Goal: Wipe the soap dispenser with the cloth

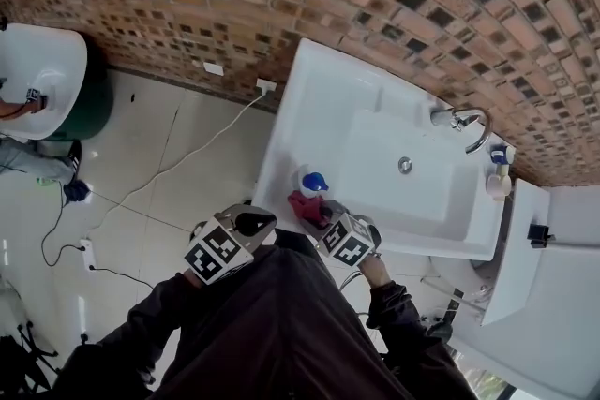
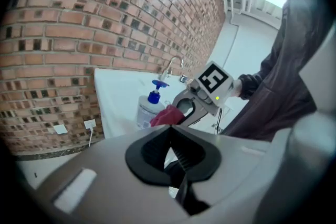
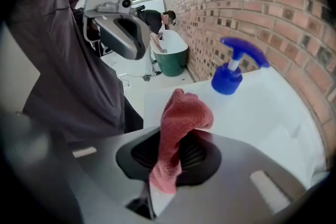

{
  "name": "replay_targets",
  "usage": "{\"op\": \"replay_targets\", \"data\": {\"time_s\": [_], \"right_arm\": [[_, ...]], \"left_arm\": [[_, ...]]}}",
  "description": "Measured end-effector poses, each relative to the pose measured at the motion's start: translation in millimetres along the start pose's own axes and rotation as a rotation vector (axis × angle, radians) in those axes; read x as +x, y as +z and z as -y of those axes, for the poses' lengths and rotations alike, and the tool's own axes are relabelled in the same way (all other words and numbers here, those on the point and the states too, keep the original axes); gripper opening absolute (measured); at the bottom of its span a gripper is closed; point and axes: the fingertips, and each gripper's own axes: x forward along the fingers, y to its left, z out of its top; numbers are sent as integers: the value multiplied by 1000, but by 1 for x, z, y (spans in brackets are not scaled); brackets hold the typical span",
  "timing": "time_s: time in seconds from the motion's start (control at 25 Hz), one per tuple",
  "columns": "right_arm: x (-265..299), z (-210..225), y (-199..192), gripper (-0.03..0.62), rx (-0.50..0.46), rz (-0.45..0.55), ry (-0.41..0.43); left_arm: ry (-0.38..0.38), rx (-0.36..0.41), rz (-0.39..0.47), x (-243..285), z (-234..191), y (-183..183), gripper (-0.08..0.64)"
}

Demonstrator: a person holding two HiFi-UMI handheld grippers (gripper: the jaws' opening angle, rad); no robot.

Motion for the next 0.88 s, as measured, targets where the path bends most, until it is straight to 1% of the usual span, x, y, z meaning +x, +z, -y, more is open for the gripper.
{"op": "replay_targets", "data": {"time_s": [0.16, 0.28, 0.4, 0.48, 0.56, 0.64, 0.72, 0.8, 0.84, 0.88], "right_arm": [[26, 9, -18, 61, -7, -70, 107], [37, 12, -22, 63, -18, -89, 182], [29, 8, -22, 63, -30, -74, 213], [8, 5, -23, 62, -20, -49, 217], [-21, 8, -21, 62, 56, 18, 215], [-51, 22, -17, 63, 176, 119, 202], [-74, 41, -12, 63, 287, 214, 168], [-90, 62, -1, 61, 380, 311, 127], [-95, 72, 7, 61, 429, 367, 118], [-98, 80, 15, 61, 485, 424, 127]], "left_arm": [[58, -18, 5, -2, -8, 9, 0], [84, -34, 0, -1, -10, 16, 0], [100, -49, -10, 3, -12, 17, 0], [109, -61, -17, 6, -15, 18, 0], [125, -71, -28, 11, -20, 19, 0], [132, -74, -36, 17, -23, 22, 5], [128, -75, -39, 24, -24, 26, 35], [132, -80, -34, 31, -28, 29, 95], [138, -83, -35, 35, -31, 30, 165], [142, -85, -42, 39, -33, 30, 232]]}}
